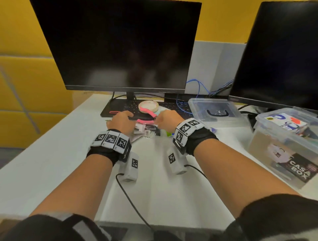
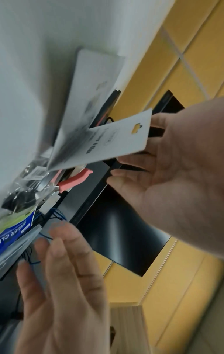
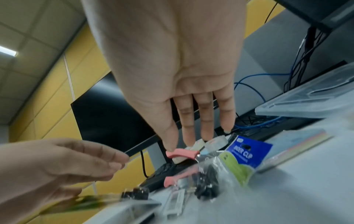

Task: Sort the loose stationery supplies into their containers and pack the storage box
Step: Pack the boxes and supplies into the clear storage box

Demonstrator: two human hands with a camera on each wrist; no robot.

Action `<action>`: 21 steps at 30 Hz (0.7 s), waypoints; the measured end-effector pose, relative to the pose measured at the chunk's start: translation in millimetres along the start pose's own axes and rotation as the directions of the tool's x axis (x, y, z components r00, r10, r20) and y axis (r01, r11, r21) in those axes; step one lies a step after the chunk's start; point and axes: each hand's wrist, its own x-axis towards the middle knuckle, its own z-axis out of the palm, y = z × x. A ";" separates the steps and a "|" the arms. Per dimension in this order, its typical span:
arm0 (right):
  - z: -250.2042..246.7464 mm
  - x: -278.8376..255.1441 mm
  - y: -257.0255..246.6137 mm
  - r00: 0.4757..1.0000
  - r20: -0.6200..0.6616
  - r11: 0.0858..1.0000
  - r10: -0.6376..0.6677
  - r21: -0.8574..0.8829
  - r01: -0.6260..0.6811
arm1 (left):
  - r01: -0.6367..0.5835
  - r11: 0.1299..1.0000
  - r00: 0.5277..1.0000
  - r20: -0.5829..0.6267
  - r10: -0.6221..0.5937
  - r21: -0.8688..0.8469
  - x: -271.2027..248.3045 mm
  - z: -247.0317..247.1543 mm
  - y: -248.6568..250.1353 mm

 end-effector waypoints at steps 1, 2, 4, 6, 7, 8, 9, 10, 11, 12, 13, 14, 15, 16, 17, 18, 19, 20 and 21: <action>4.2 1.5 -2.1 1.000 0.012 0.999 -0.021 -0.045 0.022 | 0.007 1.000 1.000 0.025 -0.008 0.023 0.8 0.4 -1.4; 8.4 3.4 -4.3 0.999 0.030 0.996 -0.037 -0.074 0.039 | 0.004 0.999 0.999 0.054 -0.007 0.053 1.8 0.4 -3.5; 14.7 3.5 -8.0 0.996 0.068 0.997 -0.055 -0.042 0.058 | -0.012 0.995 0.989 0.145 -0.003 0.104 4.5 2.2 -7.3; 18.9 1.1 -13.2 0.991 0.087 0.994 -0.106 0.019 0.105 | -0.041 0.994 0.970 0.242 0.015 0.104 4.9 3.7 -10.2; 20.0 -1.3 -15.9 0.986 0.102 0.991 -0.132 0.040 0.129 | -0.045 0.993 0.963 0.269 0.014 0.108 4.7 4.4 -10.9; 20.6 -3.5 -18.4 0.979 0.125 0.986 -0.163 0.057 0.157 | -0.049 0.993 0.962 0.274 0.018 0.107 4.2 5.1 -11.7; 20.5 -5.9 -20.8 0.972 0.143 0.982 -0.185 0.074 0.176 | -0.051 0.991 0.962 0.273 0.016 0.120 4.9 5.9 -13.0; 20.1 -7.8 -22.5 0.966 0.152 0.976 -0.207 0.094 0.195 | -0.057 0.989 0.963 0.270 0.018 0.137 5.6 6.0 -14.2; 20.6 -9.0 -24.0 0.963 0.156 0.974 -0.218 0.105 0.203 | -0.055 0.986 0.961 0.278 0.010 0.155 7.6 6.7 -15.9; 21.4 -9.3 -24.8 0.961 0.157 0.971 -0.229 0.106 0.214 | -0.051 0.987 0.958 0.288 0.004 0.155 8.9 7.4 -17.5; 22.0 -9.1 -25.4 0.960 0.166 0.973 -0.225 0.084 0.214 | -0.044 0.987 0.953 0.303 -0.005 0.153 10.2 8.0 -18.7; 23.3 -8.7 -26.2 0.957 0.187 0.976 -0.220 0.050 0.214 | -0.045 0.989 0.950 0.313 -0.002 0.142 10.6 8.6 -20.4; 25.2 -7.4 -26.3 0.955 0.215 0.979 -0.202 0.015 0.204 | -0.051 0.989 0.949 0.315 0.004 0.140 11.5 9.3 -21.4; 26.6 -5.8 -26.3 0.953 0.236 0.981 -0.190 -0.001 0.196 | -0.054 0.988 0.949 0.315 0.006 0.143 11.9 9.5 -22.5; 27.9 -3.9 -26.4 0.953 0.245 0.983 -0.177 -0.004 0.183 | -0.060 0.987 0.949 0.314 0.010 0.151 11.7 9.2 -23.0; 28.2 -2.4 -26.6 0.954 0.241 0.983 -0.181 0.006 0.185 | -0.062 0.986 0.949 0.316 0.010 0.156 11.4 8.9 -23.1; 28.4 -1.3 -26.5 0.956 0.234 0.984 -0.176 0.020 0.176 | -0.063 0.984 0.948 0.318 0.007 0.166 12.4 9.0 -23.1; 28.3 -0.6 -25.8 0.956 0.234 0.984 -0.176 0.040 0.172 | -0.071 0.983 0.949 0.316 0.013 0.170 12.7 8.7 -23.1; 28.9 0.0 -24.3 0.957 0.236 0.986 -0.169 0.054 0.161 | -0.085 0.981 0.950 0.310 0.028 0.173 12.4 8.4 -23.0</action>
